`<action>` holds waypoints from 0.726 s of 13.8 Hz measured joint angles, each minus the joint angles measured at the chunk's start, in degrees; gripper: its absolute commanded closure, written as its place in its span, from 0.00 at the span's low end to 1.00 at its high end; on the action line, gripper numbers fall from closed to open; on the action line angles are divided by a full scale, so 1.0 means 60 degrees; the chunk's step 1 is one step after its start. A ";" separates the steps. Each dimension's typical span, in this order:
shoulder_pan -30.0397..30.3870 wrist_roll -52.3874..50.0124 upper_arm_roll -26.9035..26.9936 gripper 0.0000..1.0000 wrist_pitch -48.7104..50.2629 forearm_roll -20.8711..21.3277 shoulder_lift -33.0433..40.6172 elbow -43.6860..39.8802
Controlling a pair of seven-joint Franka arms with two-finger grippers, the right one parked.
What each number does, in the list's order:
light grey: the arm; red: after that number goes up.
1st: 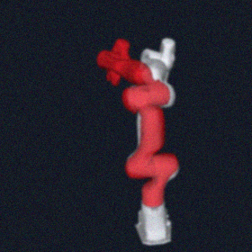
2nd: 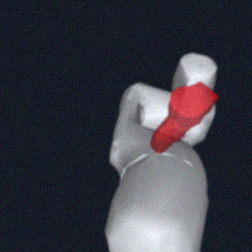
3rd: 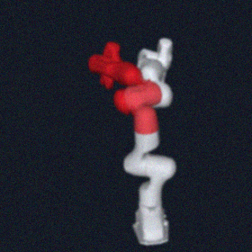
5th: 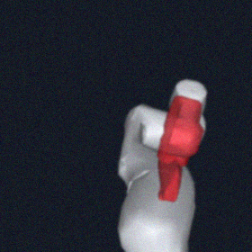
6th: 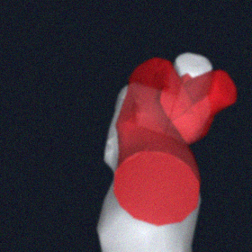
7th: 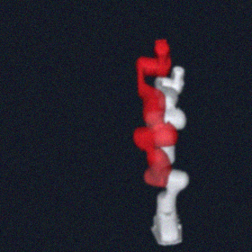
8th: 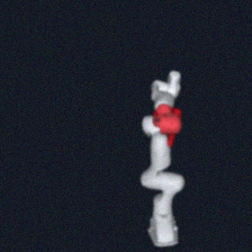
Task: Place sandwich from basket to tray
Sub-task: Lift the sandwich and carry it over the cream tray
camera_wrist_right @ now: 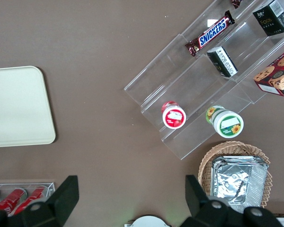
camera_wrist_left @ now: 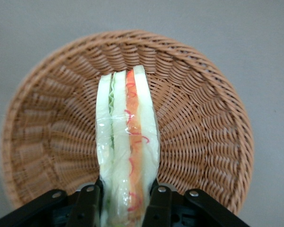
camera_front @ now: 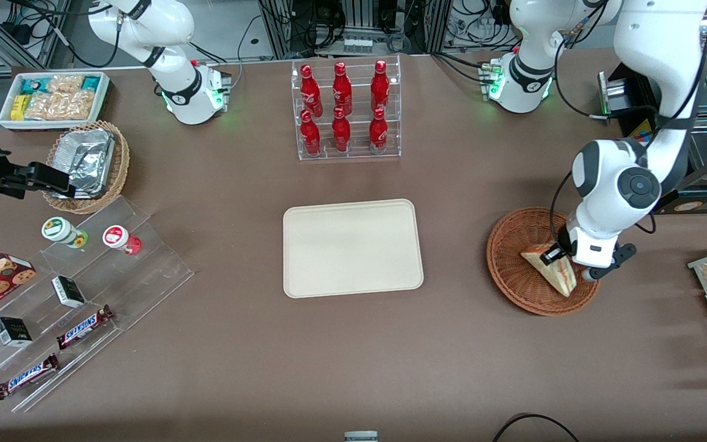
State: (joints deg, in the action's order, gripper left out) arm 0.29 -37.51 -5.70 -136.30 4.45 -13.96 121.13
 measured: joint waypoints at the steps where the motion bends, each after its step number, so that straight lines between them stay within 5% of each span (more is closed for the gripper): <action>1: -0.0035 0.0000 -0.0218 1.00 0.0675 0.0081 0.0130 -0.0438; 4: -0.0645 -0.0015 -0.0770 1.00 0.2065 0.0119 0.0244 -0.1749; 10: -0.2959 -0.0150 -0.0875 1.00 0.2246 0.0121 -0.0746 -0.3183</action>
State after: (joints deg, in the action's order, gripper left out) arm -17.47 -38.40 -10.95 -122.82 5.17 -18.43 102.03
